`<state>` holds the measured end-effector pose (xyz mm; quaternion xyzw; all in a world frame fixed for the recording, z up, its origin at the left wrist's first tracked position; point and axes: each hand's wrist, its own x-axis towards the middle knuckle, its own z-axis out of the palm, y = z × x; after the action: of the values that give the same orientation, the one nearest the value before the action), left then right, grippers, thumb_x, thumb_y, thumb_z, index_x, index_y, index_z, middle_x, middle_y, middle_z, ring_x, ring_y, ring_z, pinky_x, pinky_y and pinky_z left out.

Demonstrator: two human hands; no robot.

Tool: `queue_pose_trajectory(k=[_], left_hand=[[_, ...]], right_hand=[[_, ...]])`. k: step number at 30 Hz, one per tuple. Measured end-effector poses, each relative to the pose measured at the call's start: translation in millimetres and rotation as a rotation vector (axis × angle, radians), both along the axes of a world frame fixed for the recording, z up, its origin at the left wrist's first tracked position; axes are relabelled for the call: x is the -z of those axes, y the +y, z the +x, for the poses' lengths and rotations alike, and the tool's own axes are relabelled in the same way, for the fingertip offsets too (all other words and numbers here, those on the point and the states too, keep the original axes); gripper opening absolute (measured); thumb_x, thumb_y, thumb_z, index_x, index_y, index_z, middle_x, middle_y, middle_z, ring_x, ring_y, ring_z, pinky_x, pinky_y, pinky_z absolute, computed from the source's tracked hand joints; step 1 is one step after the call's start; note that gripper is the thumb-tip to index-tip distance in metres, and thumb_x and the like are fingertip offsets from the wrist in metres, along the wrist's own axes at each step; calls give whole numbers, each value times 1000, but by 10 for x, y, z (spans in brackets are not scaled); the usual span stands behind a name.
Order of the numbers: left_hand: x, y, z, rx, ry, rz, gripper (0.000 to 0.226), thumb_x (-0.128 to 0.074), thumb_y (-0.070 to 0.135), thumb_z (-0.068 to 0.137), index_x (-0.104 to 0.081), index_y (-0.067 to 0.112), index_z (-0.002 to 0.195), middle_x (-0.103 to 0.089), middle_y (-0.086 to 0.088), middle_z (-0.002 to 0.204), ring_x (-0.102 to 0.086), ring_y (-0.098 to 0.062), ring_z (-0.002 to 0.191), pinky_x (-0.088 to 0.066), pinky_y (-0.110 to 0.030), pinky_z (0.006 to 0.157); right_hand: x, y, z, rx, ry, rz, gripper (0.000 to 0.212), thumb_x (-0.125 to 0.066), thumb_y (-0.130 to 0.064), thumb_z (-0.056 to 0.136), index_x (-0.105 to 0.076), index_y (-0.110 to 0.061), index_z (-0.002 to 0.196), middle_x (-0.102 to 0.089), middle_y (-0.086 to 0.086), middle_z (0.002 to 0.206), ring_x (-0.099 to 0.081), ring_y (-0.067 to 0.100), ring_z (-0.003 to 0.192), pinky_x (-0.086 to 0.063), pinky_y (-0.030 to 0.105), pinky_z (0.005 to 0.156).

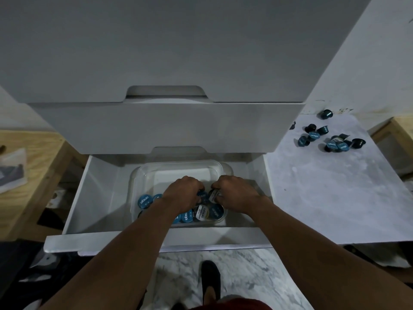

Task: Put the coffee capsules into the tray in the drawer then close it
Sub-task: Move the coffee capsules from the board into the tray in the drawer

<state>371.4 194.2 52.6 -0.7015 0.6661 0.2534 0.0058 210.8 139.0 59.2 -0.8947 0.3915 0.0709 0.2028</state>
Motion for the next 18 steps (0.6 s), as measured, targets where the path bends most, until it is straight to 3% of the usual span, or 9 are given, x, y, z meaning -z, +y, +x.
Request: queue_pose_trajectory(k=[6, 13, 18], left_hand=[[-66, 54, 3, -54, -37, -124, 45, -64, 16, 87, -53, 18, 130, -56, -8, 129, -53, -25, 116, -43, -35, 97], [-335, 218, 31, -127, -87, -298, 37, -60, 23, 90, -55, 17, 126, -56, -7, 128, -54, -25, 114, -44, -37, 95], [-619, 401, -71, -75, -157, -454, 34, -54, 26, 92, -54, 13, 124, -55, -8, 122, -52, -26, 113, -45, -39, 91]], right_hand=[[-31, -8, -20, 43, -33, 38, 39, -58, -25, 87, -58, -21, 126, -59, 7, 127, -58, 27, 108, -50, 38, 89], [-263, 128, -88, 155, -79, -99, 37, -54, -33, 93, -54, -22, 128, -54, 4, 133, -54, 24, 116, -44, 38, 92], [-463, 345, -236, 257, -167, -213, 35, -53, -26, 91, -58, -13, 123, -59, 12, 124, -57, 30, 108, -47, 38, 91]])
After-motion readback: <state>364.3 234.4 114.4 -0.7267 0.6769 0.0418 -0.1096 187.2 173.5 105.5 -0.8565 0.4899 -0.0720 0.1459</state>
